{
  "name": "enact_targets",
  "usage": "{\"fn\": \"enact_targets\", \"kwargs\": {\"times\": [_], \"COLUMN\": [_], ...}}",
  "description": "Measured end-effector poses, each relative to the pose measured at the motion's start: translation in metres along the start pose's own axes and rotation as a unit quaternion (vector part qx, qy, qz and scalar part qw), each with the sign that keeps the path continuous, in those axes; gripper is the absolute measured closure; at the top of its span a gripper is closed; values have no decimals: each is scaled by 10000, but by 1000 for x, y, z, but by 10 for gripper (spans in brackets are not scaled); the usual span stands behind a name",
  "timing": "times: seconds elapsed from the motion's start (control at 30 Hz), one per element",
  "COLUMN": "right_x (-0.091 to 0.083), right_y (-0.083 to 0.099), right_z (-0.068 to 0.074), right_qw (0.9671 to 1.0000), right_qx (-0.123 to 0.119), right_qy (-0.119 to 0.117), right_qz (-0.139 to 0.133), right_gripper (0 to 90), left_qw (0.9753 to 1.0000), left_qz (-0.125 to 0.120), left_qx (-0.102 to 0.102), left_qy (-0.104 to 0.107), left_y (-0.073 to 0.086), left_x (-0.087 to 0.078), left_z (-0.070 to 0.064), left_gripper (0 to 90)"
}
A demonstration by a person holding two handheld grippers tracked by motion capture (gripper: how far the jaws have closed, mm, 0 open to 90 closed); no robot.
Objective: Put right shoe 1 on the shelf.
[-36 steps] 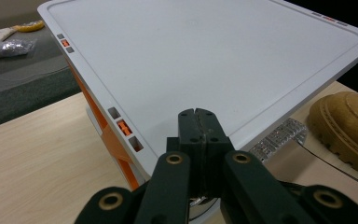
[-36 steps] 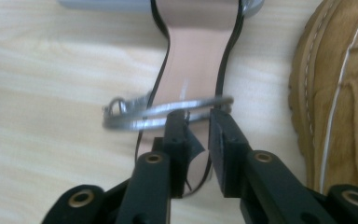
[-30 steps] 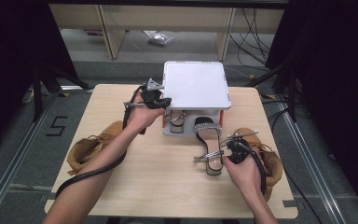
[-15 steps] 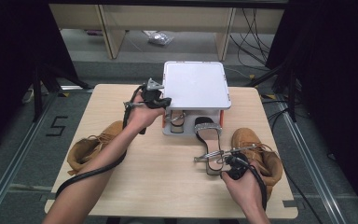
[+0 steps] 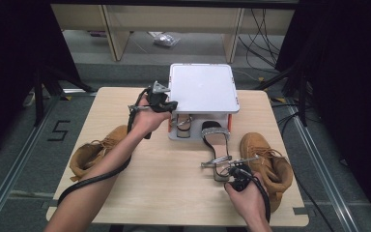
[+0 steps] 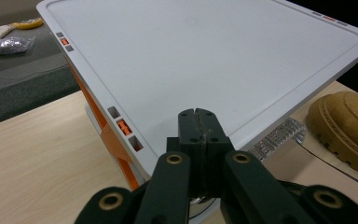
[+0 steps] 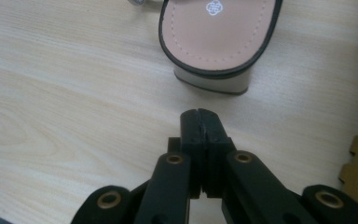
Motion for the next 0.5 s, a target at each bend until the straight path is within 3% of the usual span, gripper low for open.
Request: {"fn": "enact_targets", "kwargs": {"times": [0.27,0.37,0.5], "right_x": [13,19,21], "right_y": [-4,-8,-9], "right_z": [2,1,1], "right_qw": [9999,9999,9999], "right_qx": [-103,-13,-28], "right_qy": [28,59,37], "right_qz": [-9,-152,-133], "right_gripper": [900,900,900], "left_qw": [10000,10000,10000], "left_qz": [-18,-16,-29], "left_qx": [2,-8,5], "left_qy": [-11,-24,-10], "left_y": [0,0,1], "left_x": [0,0,-1], "left_z": [0,0,1], "left_gripper": [896,896,896]}}
Point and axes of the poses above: each handheld gripper's, and its own axes: x roughly forward along the jaws, y roughly out of its underside, z roughly to its left, the point moved 8 cm from there along x, roughly forward along the jaws, and after that the axes turned 3 degrees about -y, right-handed, at the moved point
